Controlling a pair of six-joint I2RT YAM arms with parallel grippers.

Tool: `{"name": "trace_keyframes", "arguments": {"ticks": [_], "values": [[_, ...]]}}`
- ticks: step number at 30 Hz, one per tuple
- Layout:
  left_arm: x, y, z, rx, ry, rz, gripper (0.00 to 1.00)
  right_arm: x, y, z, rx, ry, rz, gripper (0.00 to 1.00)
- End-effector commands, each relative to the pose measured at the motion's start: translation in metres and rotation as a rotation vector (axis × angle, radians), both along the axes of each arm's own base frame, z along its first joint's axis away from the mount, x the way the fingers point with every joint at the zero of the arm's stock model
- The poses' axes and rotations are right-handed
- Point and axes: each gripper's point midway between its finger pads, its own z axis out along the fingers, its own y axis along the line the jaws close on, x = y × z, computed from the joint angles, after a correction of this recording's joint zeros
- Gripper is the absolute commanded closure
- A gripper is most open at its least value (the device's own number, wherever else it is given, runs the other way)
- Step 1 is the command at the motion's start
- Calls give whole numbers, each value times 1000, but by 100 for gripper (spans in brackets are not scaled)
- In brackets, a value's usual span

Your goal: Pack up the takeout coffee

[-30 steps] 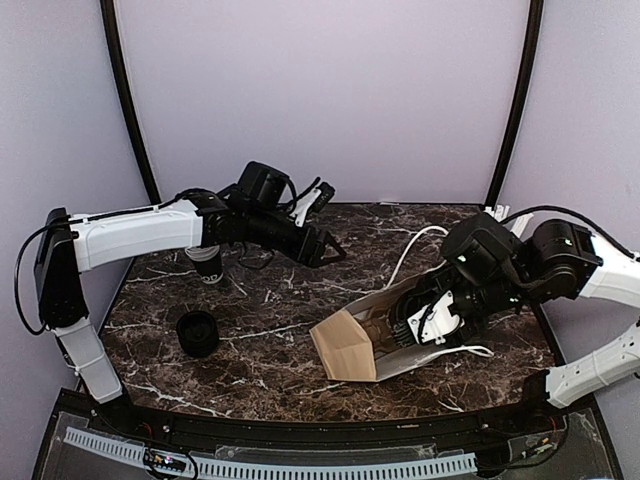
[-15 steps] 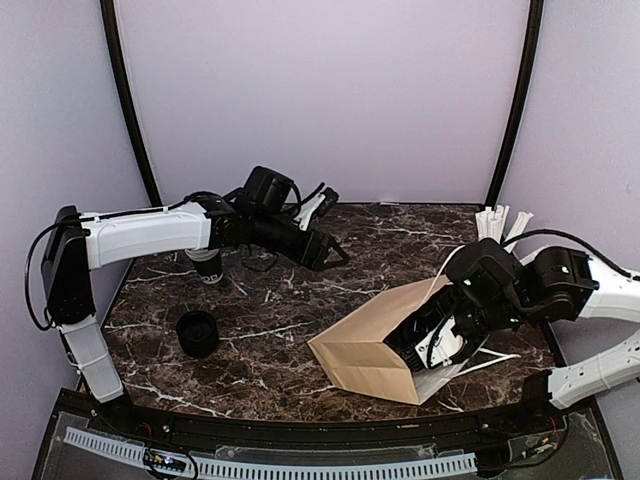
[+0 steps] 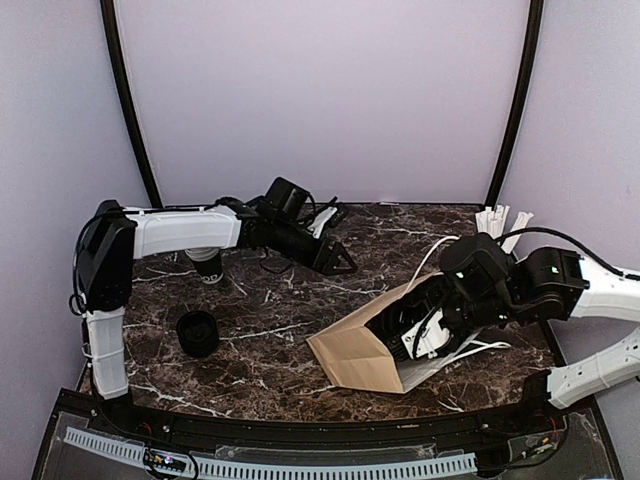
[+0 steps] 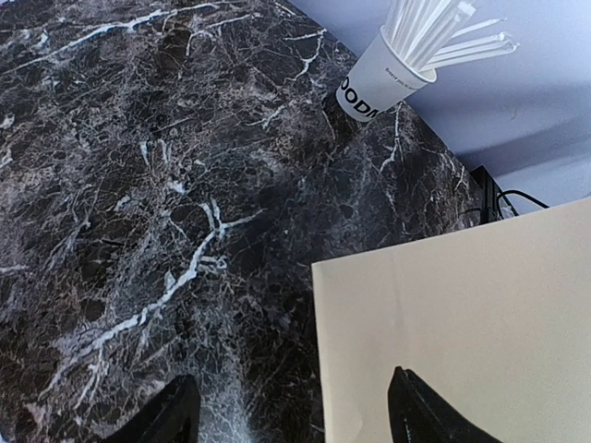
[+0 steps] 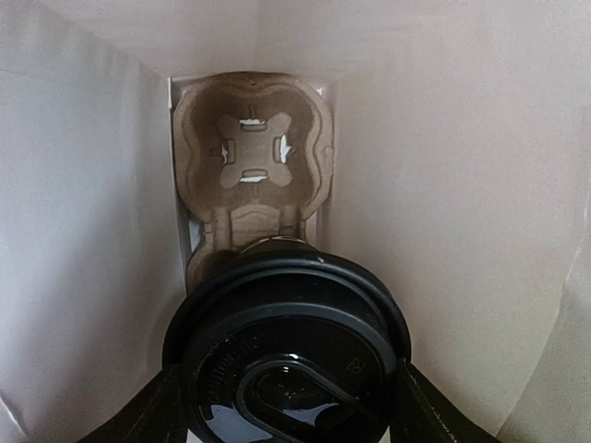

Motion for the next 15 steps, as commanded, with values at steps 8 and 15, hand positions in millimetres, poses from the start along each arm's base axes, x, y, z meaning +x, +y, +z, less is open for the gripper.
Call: {"name": "trace_keyframes", "arguments": {"ticks": [8, 15], "values": [[32, -54, -28, -104, 60, -96, 27, 18, 23, 17, 223, 153, -53, 68], [34, -77, -31, -181, 53, -134, 27, 22, 12, 6, 191, 132, -93, 68]]}}
